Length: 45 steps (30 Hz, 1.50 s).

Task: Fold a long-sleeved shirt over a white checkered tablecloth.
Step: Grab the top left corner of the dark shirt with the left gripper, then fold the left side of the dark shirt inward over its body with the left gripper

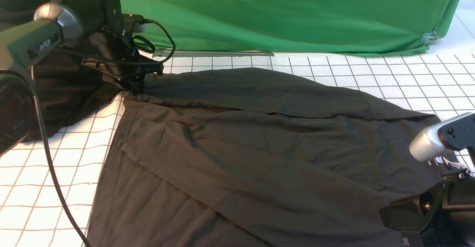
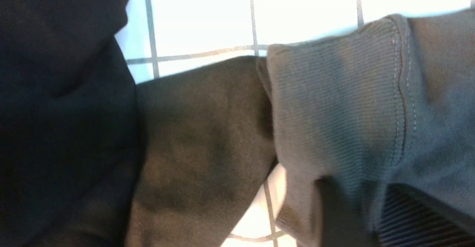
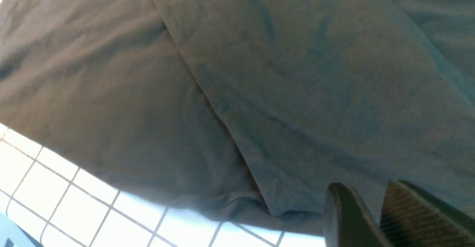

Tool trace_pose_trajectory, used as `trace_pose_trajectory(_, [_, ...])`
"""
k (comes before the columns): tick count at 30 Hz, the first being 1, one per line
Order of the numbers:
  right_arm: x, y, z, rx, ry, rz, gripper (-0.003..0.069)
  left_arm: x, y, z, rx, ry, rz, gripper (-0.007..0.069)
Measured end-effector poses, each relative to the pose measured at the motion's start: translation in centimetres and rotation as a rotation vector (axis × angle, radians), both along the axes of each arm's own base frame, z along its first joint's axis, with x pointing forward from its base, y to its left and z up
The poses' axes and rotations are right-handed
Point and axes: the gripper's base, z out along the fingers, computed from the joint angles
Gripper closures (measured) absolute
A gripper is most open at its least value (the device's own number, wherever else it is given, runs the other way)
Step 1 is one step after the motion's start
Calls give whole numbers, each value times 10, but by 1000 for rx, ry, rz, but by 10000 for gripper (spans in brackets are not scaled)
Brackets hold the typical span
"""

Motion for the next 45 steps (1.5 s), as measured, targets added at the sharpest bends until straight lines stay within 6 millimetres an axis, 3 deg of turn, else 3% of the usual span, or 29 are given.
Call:
trace_pose_trajectory(3, [0, 0, 0, 0, 0, 0, 511, -1, 0, 0, 19, 10, -36, 590])
trace_pose_trajectory(14, [0, 0, 0, 0, 0, 0, 511, -2, 0, 1, 10, 20, -41, 613])
trace_pose_trajectory(16, [0, 0, 0, 0, 0, 0, 511, -4, -1, 7, -6, 18, -33, 613])
trace_pose_trajectory(21, [0, 0, 0, 0, 0, 0, 511, -18, -10, 49, -21, -11, -56, 613])
trace_pose_trajectory(24, [0, 0, 0, 0, -1, 0, 511, -30, -22, 76, -46, -34, -82, 613])
trace_pose_trajectory(29, [0, 0, 0, 1, -2, -1, 511, -49, -43, 99, -72, 2, -125, 613])
trace_pose_trajectory(36, [4, -5, 0, -62, -51, -23, 511, -75, -62, 109, -69, 71, -158, 613])
trace_pose_trajectory(45, [10, -13, 0, -147, -106, -72, 511, -143, -50, 113, -91, 169, -61, 613])
